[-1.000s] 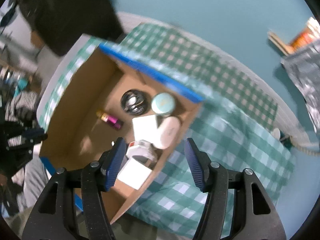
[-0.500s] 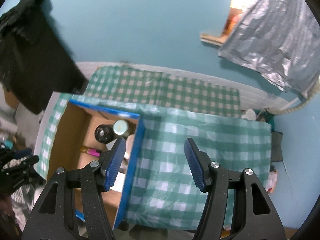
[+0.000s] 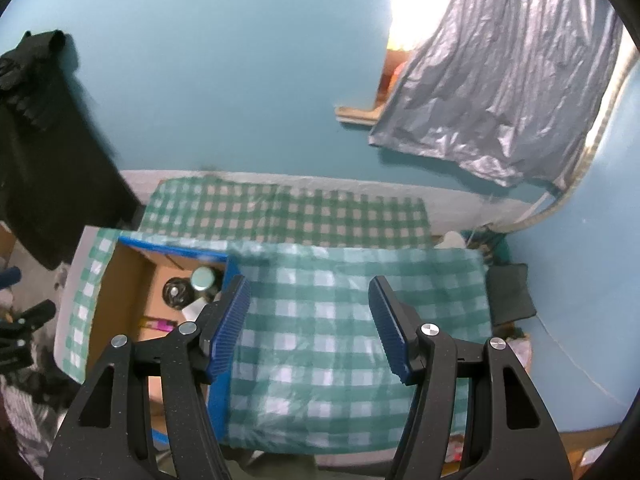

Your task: Organize rigid objects

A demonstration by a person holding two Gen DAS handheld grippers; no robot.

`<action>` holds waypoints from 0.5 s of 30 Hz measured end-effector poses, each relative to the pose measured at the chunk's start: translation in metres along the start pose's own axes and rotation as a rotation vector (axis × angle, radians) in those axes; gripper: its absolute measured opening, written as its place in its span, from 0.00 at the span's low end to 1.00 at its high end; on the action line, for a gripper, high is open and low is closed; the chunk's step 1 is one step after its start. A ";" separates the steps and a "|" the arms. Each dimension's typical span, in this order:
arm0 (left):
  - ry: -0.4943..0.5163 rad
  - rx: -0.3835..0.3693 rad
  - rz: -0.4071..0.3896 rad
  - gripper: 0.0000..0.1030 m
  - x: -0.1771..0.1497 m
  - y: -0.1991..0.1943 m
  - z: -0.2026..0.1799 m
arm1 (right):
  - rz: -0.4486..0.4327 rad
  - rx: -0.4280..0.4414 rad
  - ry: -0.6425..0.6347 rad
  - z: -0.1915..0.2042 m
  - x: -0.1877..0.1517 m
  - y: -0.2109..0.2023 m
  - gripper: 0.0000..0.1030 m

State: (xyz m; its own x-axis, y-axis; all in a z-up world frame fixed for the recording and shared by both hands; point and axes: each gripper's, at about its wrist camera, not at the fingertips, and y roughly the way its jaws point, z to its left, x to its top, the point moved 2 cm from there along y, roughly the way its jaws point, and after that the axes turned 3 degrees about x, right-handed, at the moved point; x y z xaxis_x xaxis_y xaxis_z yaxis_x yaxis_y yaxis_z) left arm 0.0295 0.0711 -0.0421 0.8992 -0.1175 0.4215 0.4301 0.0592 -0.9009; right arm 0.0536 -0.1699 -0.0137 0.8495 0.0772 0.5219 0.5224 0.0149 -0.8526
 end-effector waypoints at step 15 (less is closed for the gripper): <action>0.003 -0.005 -0.052 0.89 -0.005 -0.016 -0.020 | -0.019 -0.004 0.019 -0.012 -0.008 -0.013 0.59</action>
State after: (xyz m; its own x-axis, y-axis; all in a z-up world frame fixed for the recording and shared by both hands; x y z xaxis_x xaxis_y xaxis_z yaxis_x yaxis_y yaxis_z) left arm 0.0168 0.0510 -0.0318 0.8754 -0.1231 0.4674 0.4757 0.0483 -0.8783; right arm 0.0405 -0.1824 -0.0063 0.8406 0.0577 0.5386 0.5388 0.0126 -0.8423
